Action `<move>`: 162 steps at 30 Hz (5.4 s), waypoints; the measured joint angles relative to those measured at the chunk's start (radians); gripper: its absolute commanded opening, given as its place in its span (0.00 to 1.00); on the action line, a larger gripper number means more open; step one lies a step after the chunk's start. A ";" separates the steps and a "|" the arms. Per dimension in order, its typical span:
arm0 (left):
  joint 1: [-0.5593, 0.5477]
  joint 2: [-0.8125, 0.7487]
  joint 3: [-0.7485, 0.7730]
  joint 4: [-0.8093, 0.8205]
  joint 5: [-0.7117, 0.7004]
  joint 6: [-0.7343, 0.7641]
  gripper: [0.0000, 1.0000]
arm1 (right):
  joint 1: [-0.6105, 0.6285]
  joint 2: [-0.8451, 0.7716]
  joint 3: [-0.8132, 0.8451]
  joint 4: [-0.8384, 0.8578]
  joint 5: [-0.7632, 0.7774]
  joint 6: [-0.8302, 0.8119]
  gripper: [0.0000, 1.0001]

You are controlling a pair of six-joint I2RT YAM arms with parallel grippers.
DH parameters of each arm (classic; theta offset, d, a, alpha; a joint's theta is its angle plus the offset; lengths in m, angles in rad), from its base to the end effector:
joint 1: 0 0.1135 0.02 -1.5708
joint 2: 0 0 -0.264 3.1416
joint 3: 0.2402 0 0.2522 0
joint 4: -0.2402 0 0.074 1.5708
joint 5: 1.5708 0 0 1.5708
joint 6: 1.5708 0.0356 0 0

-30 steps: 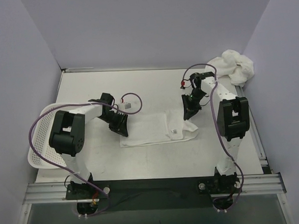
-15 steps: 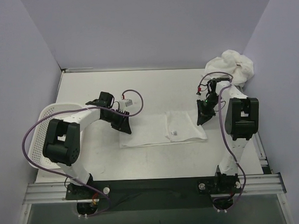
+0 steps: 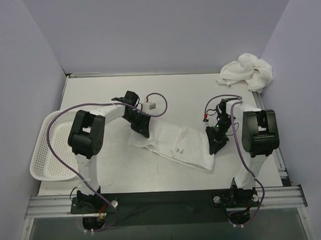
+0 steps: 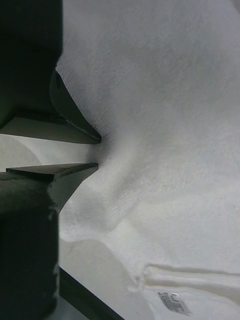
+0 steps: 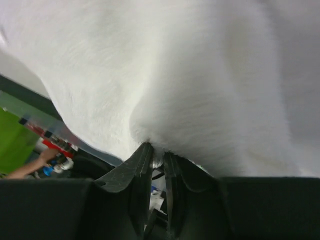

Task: Roll the towels
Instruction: Fold the towel, then roll the towel

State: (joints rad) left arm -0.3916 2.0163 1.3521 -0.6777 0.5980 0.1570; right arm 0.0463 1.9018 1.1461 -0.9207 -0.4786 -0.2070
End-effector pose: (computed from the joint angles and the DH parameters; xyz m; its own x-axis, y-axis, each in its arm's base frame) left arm 0.3501 -0.1663 0.1473 -0.8213 0.4790 -0.3098 0.5689 0.6482 -0.5061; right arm 0.3130 0.0309 0.1338 -0.9737 -0.2277 0.0090 -0.1969 0.8605 0.4698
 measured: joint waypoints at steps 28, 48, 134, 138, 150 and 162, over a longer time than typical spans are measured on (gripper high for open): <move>-0.018 0.044 0.076 0.090 -0.033 -0.097 0.38 | -0.092 0.127 0.171 -0.008 -0.044 -0.132 0.00; 0.166 0.368 0.581 0.185 0.113 -0.205 0.49 | 0.261 0.150 0.198 0.035 -0.285 -0.010 0.16; -0.562 -0.508 -0.388 0.234 -0.116 0.526 0.00 | 0.379 0.194 0.168 0.306 -0.376 0.194 0.14; -0.523 -0.507 -0.335 0.195 -0.032 0.413 0.00 | 0.395 0.187 0.163 0.299 -0.377 0.179 0.15; -0.292 -0.305 -0.145 0.134 0.155 0.254 0.02 | 0.359 0.139 0.341 0.232 -0.340 0.125 0.19; -0.214 -0.171 -0.090 0.132 0.201 0.193 0.06 | 0.350 0.292 0.403 0.232 -0.281 0.105 0.18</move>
State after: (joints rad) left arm -0.6060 1.8454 1.2625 -0.5457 0.7986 0.3496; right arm 0.3962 2.1937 1.5490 -0.6888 -0.7593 -0.1020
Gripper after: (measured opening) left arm 0.064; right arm 0.177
